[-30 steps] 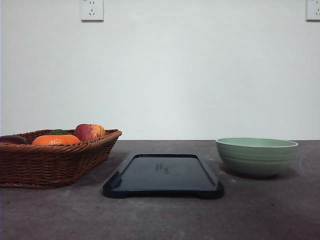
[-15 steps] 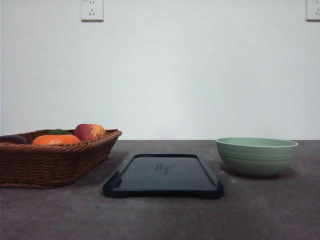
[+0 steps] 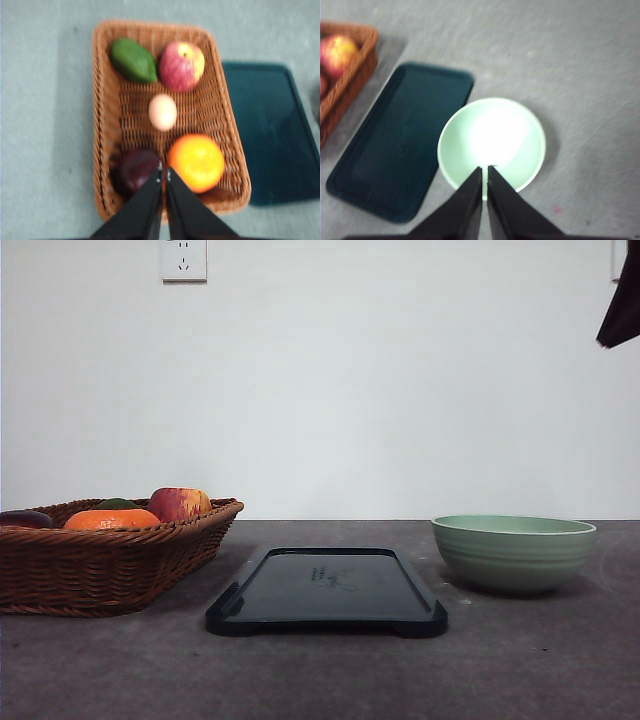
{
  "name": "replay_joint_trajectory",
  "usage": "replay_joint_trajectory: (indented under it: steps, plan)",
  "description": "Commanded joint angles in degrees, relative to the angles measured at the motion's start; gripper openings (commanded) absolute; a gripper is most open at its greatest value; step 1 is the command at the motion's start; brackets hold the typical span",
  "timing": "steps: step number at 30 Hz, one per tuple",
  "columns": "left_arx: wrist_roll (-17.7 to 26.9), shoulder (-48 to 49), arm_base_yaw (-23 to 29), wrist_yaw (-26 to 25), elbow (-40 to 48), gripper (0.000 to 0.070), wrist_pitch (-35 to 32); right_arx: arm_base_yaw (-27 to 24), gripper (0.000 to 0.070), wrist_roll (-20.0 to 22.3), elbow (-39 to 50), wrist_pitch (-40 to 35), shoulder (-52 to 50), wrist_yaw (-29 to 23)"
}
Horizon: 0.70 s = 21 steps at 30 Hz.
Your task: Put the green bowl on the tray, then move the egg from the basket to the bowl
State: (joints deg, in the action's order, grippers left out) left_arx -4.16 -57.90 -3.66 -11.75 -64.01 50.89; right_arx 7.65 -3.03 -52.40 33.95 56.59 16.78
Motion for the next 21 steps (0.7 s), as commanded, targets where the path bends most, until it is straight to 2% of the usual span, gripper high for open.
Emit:
replay_joint_trajectory:
  steps: [1, 3, 4, 6, 8, 15, 21]
  plan:
    - [1.9, -0.8, -0.2, -0.9, -1.7, 0.0014, 0.0, 0.7, 0.0035, 1.0, -1.1, -0.2, 0.6, 0.2]
    - [2.0, -1.0, -0.2, -1.0, -2.0, 0.0142, -0.2, 1.0, 0.0168, 0.9, -1.1, 0.0, 0.6, -0.2]
    - [2.0, -1.0, -0.2, -1.0, -2.0, 0.027, -0.6, 1.1, 0.0262, 0.9, -1.1, 0.2, 0.6, -0.4]
    - [2.0, -0.9, -0.2, -1.0, -2.1, 0.0477, -1.1, 1.1, 0.0358, 0.4, -1.1, 1.0, 0.6, -0.7]
    - [1.9, -0.9, -0.2, -1.0, -2.1, 0.0501, -1.2, 1.1, 0.0359, -0.6, -1.2, 2.5, 0.6, -1.9]
    - [1.5, -0.9, -0.7, -1.0, -2.1, 0.0501, -1.2, 1.0, 0.0347, -5.4, -1.4, 8.4, 1.8, -6.3]
    - [1.5, -1.0, -1.4, -1.0, -2.1, 0.0501, -1.4, 0.4, 0.0347, -5.6, -3.4, 11.5, 8.0, -6.3]
